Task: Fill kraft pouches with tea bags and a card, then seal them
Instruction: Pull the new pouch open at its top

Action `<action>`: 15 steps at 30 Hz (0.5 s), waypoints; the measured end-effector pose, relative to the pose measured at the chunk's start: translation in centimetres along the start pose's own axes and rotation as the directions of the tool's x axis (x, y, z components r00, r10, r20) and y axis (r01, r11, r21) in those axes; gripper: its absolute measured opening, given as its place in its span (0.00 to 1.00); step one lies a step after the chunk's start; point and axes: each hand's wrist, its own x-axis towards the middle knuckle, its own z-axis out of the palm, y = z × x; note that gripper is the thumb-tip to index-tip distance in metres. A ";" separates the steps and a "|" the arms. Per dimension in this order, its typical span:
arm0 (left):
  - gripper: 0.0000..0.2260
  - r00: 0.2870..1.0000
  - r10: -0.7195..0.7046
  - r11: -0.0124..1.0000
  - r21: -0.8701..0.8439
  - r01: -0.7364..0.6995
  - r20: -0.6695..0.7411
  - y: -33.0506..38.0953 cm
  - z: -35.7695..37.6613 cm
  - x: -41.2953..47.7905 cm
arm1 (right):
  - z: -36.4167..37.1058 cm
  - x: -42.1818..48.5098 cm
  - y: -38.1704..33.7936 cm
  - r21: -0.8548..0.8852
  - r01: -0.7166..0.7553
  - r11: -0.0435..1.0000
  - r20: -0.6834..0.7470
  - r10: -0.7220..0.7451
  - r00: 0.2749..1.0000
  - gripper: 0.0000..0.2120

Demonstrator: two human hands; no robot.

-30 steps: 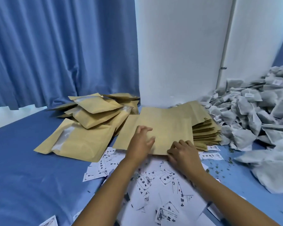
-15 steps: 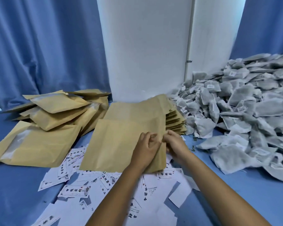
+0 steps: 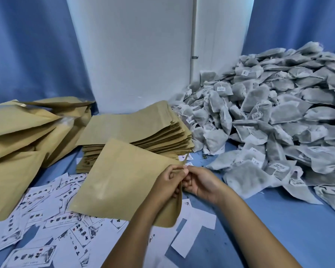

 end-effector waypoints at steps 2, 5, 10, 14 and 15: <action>0.07 1.000 -0.014 1.000 -0.011 0.014 0.012 0.2 -0.2 -0.2 | -0.2 0.2 0.1 0.003 -0.005 1.000 -0.013 0.005 1.000 0.09; 0.10 0.999 -0.031 0.999 -0.019 0.032 0.025 0.3 -0.3 -0.4 | -0.3 0.4 0.1 0.005 0.022 1.000 -0.034 -0.022 0.999 0.09; 0.10 0.998 -0.038 0.999 -0.022 0.040 0.050 0.5 -0.4 -0.6 | -0.1 0.4 0.1 0.018 0.052 0.998 -0.090 -0.050 0.995 0.10; 0.10 0.997 -0.034 0.999 -0.032 0.036 0.066 0.6 -0.2 -0.7 | -0.1 0.4 0.1 0.038 0.072 0.997 -0.122 -0.067 0.990 0.12; 0.10 0.997 -0.036 0.999 -0.037 0.039 0.065 0.6 -0.2 -0.7 | -0.1 0.3 0.1 0.046 0.068 0.997 -0.120 -0.062 0.991 0.12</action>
